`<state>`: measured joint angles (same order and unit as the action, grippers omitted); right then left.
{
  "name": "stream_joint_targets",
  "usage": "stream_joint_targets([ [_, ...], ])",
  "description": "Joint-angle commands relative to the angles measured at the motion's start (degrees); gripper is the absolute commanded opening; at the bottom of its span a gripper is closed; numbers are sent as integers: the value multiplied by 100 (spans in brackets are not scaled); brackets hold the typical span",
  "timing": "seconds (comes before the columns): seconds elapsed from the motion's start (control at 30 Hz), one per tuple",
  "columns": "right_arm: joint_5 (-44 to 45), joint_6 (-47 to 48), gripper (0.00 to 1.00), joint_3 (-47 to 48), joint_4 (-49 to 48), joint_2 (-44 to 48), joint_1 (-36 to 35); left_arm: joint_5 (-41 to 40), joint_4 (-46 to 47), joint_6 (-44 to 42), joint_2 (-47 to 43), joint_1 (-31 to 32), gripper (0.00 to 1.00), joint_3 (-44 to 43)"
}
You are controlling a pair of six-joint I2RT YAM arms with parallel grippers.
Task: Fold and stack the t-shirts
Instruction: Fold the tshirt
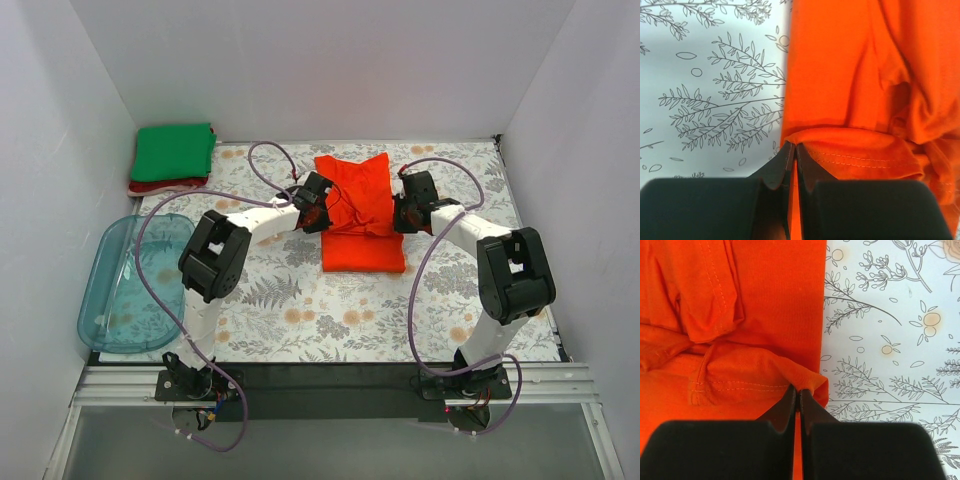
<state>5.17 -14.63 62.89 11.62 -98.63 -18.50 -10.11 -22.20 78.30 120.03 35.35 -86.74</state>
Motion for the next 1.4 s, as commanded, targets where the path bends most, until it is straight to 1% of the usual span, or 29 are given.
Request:
stream_joint_targets([
  [0.0, 2, 57, 1, -31, -362, -103, 22, -281, 128, 18, 29, -46, 0, -63],
  [0.07, -7, 83, 4, -32, -415, -148, 22, -325, 171, 27, 47, -37, 0, -28],
  [0.1, -25, 101, 7, -14, -415, -148, 22, -325, 198, 10, 38, -46, 3, -10],
  [0.13, -42, 127, 14, -5, -415, -122, 22, -325, 215, 1, 38, -37, 8, -1],
  [0.2, -51, 136, 18, 12, -406, 1, 22, -220, 216, -69, -58, -46, 24, -1],
  [0.23, -42, 206, 29, 4, -406, 80, 22, -193, 224, -78, -145, -46, 30, 17],
  [0.27, -42, 233, 33, -5, -406, 150, 22, -176, 242, -52, -242, -46, 42, 52],
  [0.3, -25, 276, 38, -23, -406, 325, 22, -167, 268, -52, -487, -46, 48, 78],
  [0.33, -42, 294, 46, -31, -406, 414, 5, -167, 268, -61, -602, -29, 52, 104],
  [0.37, -42, 294, 48, -49, -397, 510, -4, -193, 277, -69, -725, -29, 56, 165],
  [0.43, -16, 303, 54, -172, -397, 835, -57, -307, 268, -70, -1128, 59, 57, 254],
  [0.53, 10, 303, 54, -339, -414, 1240, -154, -483, 268, -26, -1656, 295, 58, 517],
  [0.57, -7, 303, 53, -400, -441, 1328, -171, -570, 277, 1, -1745, 384, 58, 605],
  [0.6, -77, 294, 52, -505, -467, 1468, -223, -589, 295, 123, -1833, 559, 55, 780],
  [0.63, -269, 286, 47, -576, -572, 1530, -250, -510, 425, 185, -1990, 630, 50, 1060],
  [0.67, -393, 286, 44, -637, -634, 1531, -276, -414, 548, 238, -2035, 709, 43, 1063],
  [0.7, -472, 259, 41, -690, -704, 1522, -329, -335, 706, 273, -2062, 779, 36, 1393],
  [0.73, -647, 233, 35, -804, -766, 1496, -364, -282, 882, 334, -2071, 937, 25, 1544],
  [0.77, -684, 215, 33, -840, -888, 1461, -399, -246, 1153, 343, -1975, 1008, 18, 1650],
  [0.83, -858, 163, 26, -901, -1003, 1250, -435, -36, 1261, 396, -1782, 1114, 9, 1757],
  [0.87, -938, 154, 26, -936, -1108, 1180, -444, 95, 1279, 440, -1537, 1123, 1, 1740],
  [0.9, -991, 154, 24, -945, -1109, 1040, -461, 288, 1279, 458, -1431, 1140, 0, 1722],
  [1.03, -1053, 145, 21, -972, -1451, 732, -470, 352, 1314, 546, -1157, 1202, 0, 1914],
  [1.17, -1044, 145, 21, -946, -1680, 398, -470, 448, 1323, 555, -1078, 1202, 0, 2160],
  [1.37, -887, 198, 21, -612, -1751, -147, -470, 554, 1323, 572, -1122, 1202, 0, 2477],
])
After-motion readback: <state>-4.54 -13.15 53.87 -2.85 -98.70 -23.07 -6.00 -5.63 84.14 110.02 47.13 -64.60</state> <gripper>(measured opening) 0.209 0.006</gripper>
